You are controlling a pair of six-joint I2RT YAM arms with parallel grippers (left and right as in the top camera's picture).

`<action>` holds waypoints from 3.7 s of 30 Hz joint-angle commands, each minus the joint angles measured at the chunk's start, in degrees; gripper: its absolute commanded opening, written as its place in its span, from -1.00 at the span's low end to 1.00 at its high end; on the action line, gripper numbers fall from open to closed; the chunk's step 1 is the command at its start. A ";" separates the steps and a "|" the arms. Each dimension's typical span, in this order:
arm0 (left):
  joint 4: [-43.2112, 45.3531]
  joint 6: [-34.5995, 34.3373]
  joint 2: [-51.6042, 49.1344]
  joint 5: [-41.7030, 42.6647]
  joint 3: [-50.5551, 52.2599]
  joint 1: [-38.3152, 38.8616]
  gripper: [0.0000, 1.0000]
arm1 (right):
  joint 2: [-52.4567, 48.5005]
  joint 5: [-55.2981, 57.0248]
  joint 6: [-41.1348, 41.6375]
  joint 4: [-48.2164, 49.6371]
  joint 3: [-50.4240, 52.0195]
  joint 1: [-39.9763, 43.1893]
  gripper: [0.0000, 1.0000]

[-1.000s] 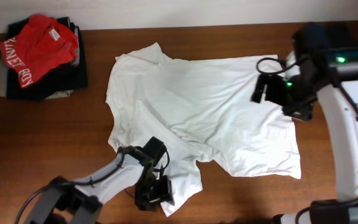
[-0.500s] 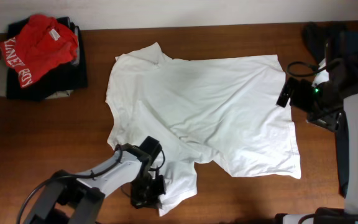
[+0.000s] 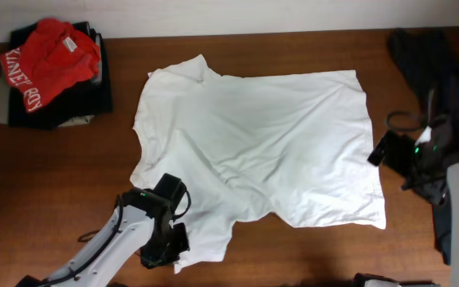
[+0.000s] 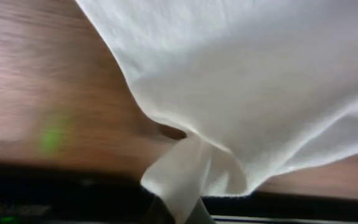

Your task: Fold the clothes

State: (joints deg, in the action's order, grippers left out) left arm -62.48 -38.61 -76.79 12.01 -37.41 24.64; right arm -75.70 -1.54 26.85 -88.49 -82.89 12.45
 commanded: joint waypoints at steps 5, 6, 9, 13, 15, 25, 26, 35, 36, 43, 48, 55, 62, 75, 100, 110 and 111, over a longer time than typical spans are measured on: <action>-1.95 0.26 2.01 -4.85 -0.63 -3.87 -0.99 | 4.42 -4.04 1.07 7.98 20.13 3.82 0.97; -2.36 0.26 2.69 -4.85 -0.63 -4.46 -0.99 | 4.42 -4.02 1.07 9.07 21.84 4.44 0.97; -3.61 0.26 6.93 -5.73 -0.63 -6.56 -0.99 | 4.42 -4.04 1.05 12.72 27.02 6.93 0.97; -4.31 0.26 13.66 -6.93 -0.63 -9.27 -0.99 | 4.35 -4.02 0.39 15.89 31.12 10.23 0.97; -4.96 0.28 16.11 -6.93 -0.63 -10.40 -0.99 | 4.35 -4.39 0.46 17.40 32.52 11.67 0.97; -5.14 0.52 18.91 -7.30 -0.63 -11.06 -0.99 | 4.24 -7.80 3.82 25.51 39.15 17.75 0.97; -5.11 0.52 18.91 -7.37 -0.63 -11.06 -0.99 | 4.26 -6.97 5.31 26.23 39.87 17.97 0.97; -5.16 0.50 18.91 -7.32 -0.63 -11.06 -0.99 | 3.89 1.05 16.13 31.26 42.21 18.08 0.97; -5.14 0.52 18.91 -7.32 -0.63 -11.06 -0.99 | 3.74 1.84 16.90 31.74 42.23 18.05 0.97; -5.14 0.50 18.91 -7.32 -0.63 -11.06 -0.96 | 1.20 1.79 17.84 33.55 44.15 18.05 0.96; -5.14 0.50 18.91 -7.32 -0.63 -11.06 -0.96 | -0.61 0.72 17.81 38.80 48.30 18.05 0.69; -5.27 0.50 18.91 -7.32 -0.63 -11.06 -0.95 | -0.76 0.74 17.84 41.24 49.48 18.05 0.18; -5.25 0.52 18.91 -7.34 -0.63 -11.06 -0.96 | -0.81 0.72 17.84 42.47 49.51 18.05 0.01; -5.25 0.52 18.91 -7.32 -0.63 -11.06 -0.95 | -2.89 -1.44 18.71 47.08 49.86 17.94 0.24; -5.95 0.92 18.91 -6.71 -1.03 -11.04 -0.99 | -9.53 -6.05 20.65 46.82 48.61 17.97 -0.67; -6.97 3.93 18.91 -6.73 -5.95 -11.04 -0.99 | -9.53 -7.19 20.63 40.61 44.81 17.97 -0.77; -6.60 3.93 18.91 -6.75 -5.92 -11.04 -0.99 | -9.53 -7.37 20.61 40.37 44.65 17.97 -0.78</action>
State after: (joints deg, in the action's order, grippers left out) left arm -69.43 -36.05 -58.33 5.54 -42.24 13.93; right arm -84.31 -8.05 46.76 -47.09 -37.63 30.35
